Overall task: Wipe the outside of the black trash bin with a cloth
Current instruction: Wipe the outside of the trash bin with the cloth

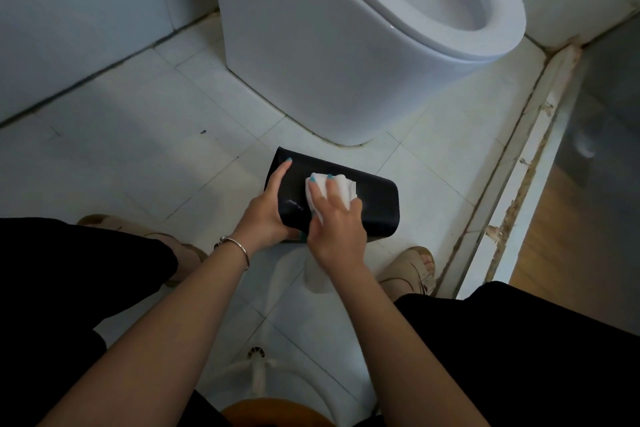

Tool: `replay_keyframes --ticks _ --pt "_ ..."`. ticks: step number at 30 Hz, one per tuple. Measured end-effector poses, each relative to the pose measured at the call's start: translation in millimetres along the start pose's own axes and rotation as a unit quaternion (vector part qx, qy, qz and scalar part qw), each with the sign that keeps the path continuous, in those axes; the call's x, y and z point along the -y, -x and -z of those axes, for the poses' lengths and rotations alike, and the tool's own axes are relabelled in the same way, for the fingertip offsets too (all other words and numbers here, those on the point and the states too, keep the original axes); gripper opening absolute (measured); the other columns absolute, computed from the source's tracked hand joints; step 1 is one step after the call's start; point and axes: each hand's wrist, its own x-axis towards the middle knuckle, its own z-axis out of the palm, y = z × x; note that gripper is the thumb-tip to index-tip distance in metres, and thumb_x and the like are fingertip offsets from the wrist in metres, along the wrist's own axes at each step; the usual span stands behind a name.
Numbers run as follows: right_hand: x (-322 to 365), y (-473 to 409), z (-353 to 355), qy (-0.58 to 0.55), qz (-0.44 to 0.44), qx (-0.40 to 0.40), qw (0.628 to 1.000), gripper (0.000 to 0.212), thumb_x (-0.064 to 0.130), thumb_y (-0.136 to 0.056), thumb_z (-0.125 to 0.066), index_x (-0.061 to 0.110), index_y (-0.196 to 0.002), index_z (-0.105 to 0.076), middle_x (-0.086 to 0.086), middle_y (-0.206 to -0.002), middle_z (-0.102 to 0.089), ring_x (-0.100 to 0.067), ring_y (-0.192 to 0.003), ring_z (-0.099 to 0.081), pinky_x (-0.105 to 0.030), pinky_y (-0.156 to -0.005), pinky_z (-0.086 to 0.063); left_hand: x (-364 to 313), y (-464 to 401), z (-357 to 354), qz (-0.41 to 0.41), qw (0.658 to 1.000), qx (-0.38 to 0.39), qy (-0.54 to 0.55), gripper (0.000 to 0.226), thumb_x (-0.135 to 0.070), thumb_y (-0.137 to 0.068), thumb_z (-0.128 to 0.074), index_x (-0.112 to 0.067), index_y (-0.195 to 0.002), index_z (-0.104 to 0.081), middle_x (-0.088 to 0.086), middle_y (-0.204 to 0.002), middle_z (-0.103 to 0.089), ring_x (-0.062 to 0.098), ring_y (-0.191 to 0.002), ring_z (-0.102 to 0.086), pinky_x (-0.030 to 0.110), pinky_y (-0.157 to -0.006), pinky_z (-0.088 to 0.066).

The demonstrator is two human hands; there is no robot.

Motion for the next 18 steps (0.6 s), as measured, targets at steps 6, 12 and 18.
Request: replay_keyframes --ticks 6,12,18 --pt "-36 -1 10 0.006 -0.057 -0.017 0.998 0.063 0.016 -0.091 -0.049 0.046 -0.144 -0.032 0.019 -0.153 -0.024 -0.029 -0.114 -0.035 -0.030 -0.063 -0.043 -2 -1 2 -0.011 1.000 0.013 -0.022 0.131 -0.010 -0.060 -0.090 -0.047 -0.150 -0.002 -0.005 -0.114 -0.052 0.015 -0.099 -0.056 0.024 -0.082 -0.049" --pt "2 3 1 -0.013 -0.055 -0.001 0.998 0.064 0.018 -0.092 -0.048 0.043 -0.147 -0.027 0.014 -0.156 -0.020 -0.036 -0.132 -0.024 -0.040 -0.073 -0.053 1 -2 0 -0.005 1.000 -0.001 -0.031 0.130 -0.016 -0.060 -0.090 -0.048 -0.149 -0.002 -0.007 -0.113 -0.055 0.017 -0.099 -0.059 0.026 -0.084 -0.049" --pt "-43 2 14 0.002 -0.008 -0.005 1.000 0.061 0.018 -0.092 -0.051 0.052 -0.140 -0.035 0.024 -0.150 -0.029 -0.022 -0.105 -0.036 -0.032 -0.063 -0.048 1 -5 5 -0.007 1.000 0.025 -0.008 0.129 -0.011 -0.060 -0.090 -0.051 -0.148 -0.005 -0.007 -0.115 -0.053 0.014 -0.100 -0.057 0.016 -0.076 -0.046"
